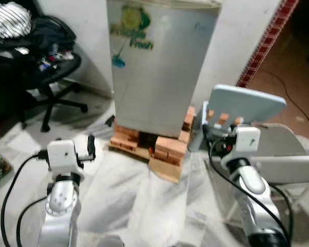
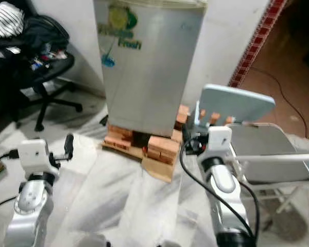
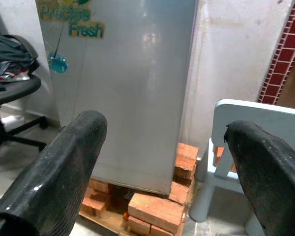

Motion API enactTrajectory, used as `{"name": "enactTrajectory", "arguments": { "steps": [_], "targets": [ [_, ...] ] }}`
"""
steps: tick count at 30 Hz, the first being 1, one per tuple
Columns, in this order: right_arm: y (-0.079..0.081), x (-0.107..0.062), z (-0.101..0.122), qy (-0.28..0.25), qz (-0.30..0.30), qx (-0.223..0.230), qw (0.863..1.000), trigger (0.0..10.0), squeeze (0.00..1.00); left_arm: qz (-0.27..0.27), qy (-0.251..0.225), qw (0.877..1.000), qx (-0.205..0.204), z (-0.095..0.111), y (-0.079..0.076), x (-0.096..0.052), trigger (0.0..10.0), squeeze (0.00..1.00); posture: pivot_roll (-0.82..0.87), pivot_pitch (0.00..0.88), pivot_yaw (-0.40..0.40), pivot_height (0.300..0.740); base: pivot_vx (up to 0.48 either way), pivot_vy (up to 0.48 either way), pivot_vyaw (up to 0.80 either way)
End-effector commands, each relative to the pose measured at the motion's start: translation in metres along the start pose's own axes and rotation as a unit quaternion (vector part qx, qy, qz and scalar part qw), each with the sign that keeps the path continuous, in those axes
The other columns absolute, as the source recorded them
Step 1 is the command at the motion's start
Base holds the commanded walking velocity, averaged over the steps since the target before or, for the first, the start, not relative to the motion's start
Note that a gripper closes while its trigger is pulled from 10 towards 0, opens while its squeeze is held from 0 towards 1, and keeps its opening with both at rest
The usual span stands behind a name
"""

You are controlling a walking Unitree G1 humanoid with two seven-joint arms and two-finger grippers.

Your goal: Restocking fridge

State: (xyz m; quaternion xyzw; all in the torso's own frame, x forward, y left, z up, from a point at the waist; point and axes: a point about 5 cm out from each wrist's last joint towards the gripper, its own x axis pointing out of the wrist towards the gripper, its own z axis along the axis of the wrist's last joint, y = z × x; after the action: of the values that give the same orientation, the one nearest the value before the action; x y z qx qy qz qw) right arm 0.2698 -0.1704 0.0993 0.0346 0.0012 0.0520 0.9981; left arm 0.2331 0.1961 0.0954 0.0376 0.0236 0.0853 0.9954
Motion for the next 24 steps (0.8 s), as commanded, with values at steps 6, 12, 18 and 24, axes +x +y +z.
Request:
{"name": "enactTrajectory", "arguments": {
  "steps": [6, 12, 18, 24],
  "targets": [
    [0.0056, 0.0009, 0.0031, -0.007, 0.01, 0.002, 1.0, 10.0, 0.0, 0.001, -0.002, 1.0, 0.003, 0.0022, 0.0035, 0.0013, 10.0, 0.0, 0.15, 0.0, -0.077, 0.74, 0.0, 0.48, -0.8],
    [0.0056, 0.0007, 0.0027, -0.006, 0.008, 0.003, 1.0, 10.0, 0.0, 0.003, 0.0, 1.0, 0.001, 0.002, 0.0039, 0.0011, 10.0, 0.0, 0.15, 0.0, -0.076, 0.74, 0.0, 0.48, -0.79],
    [0.0061, 0.0009, 0.002, -0.005, 0.007, 0.004, 1.0, 10.0, 0.0, -0.001, -0.002, 1.0, 0.005, 0.0025, 0.0039, 0.0017, 10.0, 0.0, 0.15, 0.0, -0.075, 0.74, 0.0, 0.48, -0.24],
    [0.0066, 0.0005, 0.001, -0.002, 0.008, 0.008, 1.0, 10.0, 0.0, -0.004, 0.0, 1.0, 0.003, 0.0027, 0.0027, 0.0012, 10.0, 0.0, 0.16, 0.0, -0.074, 0.74, 0.0, 0.48, -0.21]
  ]
}}
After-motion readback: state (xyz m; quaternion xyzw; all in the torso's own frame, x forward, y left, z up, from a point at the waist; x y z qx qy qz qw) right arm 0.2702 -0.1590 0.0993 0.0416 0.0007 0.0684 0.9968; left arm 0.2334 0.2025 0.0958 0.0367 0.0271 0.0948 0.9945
